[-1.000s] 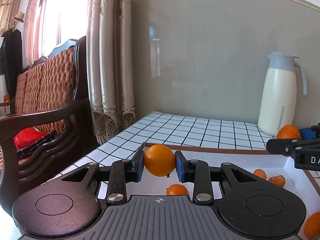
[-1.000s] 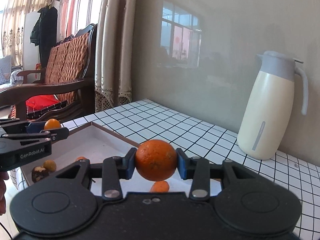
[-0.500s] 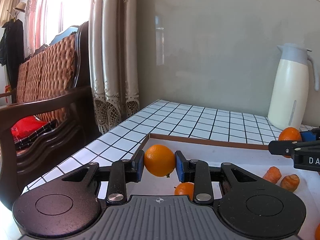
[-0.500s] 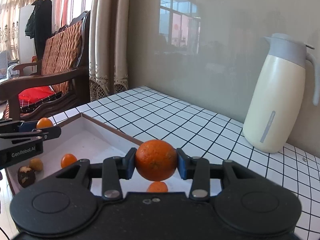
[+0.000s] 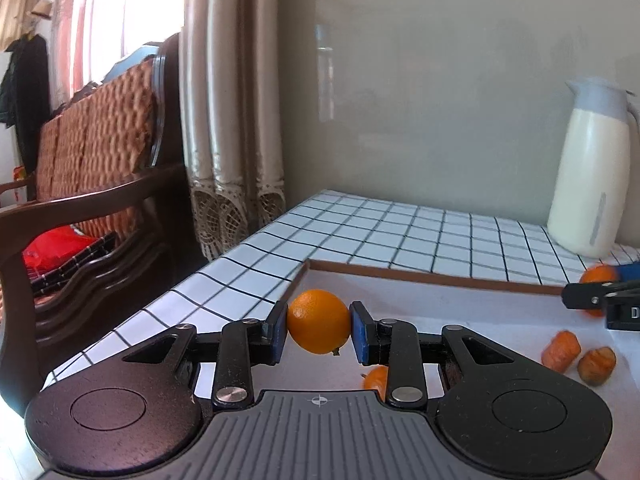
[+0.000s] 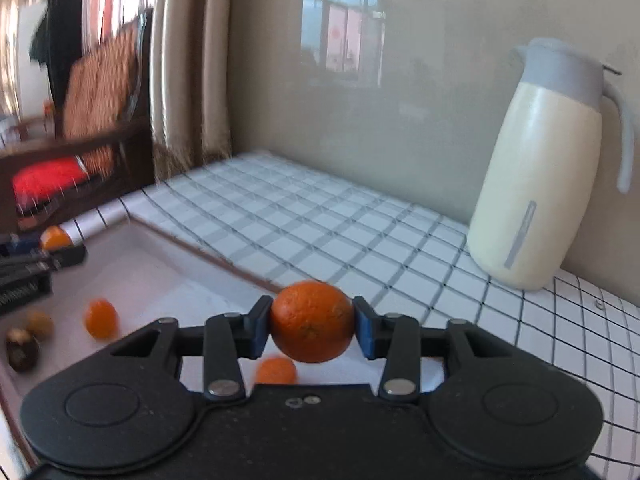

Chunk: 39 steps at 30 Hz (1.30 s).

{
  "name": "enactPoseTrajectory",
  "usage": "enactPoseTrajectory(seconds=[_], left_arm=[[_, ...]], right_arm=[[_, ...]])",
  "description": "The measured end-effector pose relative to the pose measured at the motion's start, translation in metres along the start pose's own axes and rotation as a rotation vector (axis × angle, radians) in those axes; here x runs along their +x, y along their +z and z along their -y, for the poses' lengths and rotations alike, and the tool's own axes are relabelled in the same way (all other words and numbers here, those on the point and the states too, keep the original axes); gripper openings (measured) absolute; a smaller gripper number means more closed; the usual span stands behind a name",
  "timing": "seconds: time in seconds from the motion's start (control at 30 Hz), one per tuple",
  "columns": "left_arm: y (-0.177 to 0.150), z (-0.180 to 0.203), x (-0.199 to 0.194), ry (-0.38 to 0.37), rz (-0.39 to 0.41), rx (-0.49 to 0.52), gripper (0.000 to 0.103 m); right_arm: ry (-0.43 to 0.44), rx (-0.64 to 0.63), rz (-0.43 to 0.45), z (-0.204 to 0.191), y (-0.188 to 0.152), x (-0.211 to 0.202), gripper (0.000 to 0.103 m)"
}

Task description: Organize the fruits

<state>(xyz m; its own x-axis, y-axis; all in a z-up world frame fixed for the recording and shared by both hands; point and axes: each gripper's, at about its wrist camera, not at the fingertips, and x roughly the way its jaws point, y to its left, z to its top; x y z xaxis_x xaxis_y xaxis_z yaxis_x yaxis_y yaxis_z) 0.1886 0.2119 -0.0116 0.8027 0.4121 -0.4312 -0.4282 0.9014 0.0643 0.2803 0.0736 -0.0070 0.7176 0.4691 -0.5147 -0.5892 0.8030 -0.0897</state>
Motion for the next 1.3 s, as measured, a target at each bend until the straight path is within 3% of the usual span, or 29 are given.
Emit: enactPoseTrajectory(seconds=[0.03,0.07,0.13,0.3,0.53,0.77,1.0,1.17,1.3], left_arm=[[-0.001,0.001,-0.004,0.017,0.028,0.005,0.083],[-0.002,0.002,-0.009,0.045,0.067,0.005,0.102],[-0.002,0.002,-0.017,0.075,0.139,0.015,0.103],[0.0,0.003,-0.009,0.058,0.107,0.022,0.103],[-0.003,0.006,-0.012,0.055,0.113,0.029,0.103],[-0.004,0.007,-0.015,0.033,0.065,0.028,0.103],[0.01,0.012,-0.083,-0.005,0.182,0.034,0.103],[-0.006,0.017,-0.137,-0.065,0.19,-0.008,0.103],[-0.027,0.036,-0.177,-0.125,0.231,0.023,0.103]], right_arm=[[-0.027,-0.003,0.055,0.0,-0.001,-0.008,0.095],[-0.041,-0.009,0.106,0.0,-0.001,-0.013,0.098],[-0.037,-0.012,0.115,0.002,0.0,-0.013,0.097],[-0.039,0.03,0.06,0.009,-0.008,0.002,0.097],[-0.036,0.03,0.063,0.007,-0.007,-0.001,0.097],[-0.024,0.052,0.046,0.014,-0.004,-0.011,0.097],[-0.025,0.081,0.16,0.026,-0.003,-0.091,0.097],[-0.082,0.066,0.215,0.036,-0.032,-0.171,0.097],[-0.132,0.051,0.246,0.041,-0.064,-0.227,0.097]])
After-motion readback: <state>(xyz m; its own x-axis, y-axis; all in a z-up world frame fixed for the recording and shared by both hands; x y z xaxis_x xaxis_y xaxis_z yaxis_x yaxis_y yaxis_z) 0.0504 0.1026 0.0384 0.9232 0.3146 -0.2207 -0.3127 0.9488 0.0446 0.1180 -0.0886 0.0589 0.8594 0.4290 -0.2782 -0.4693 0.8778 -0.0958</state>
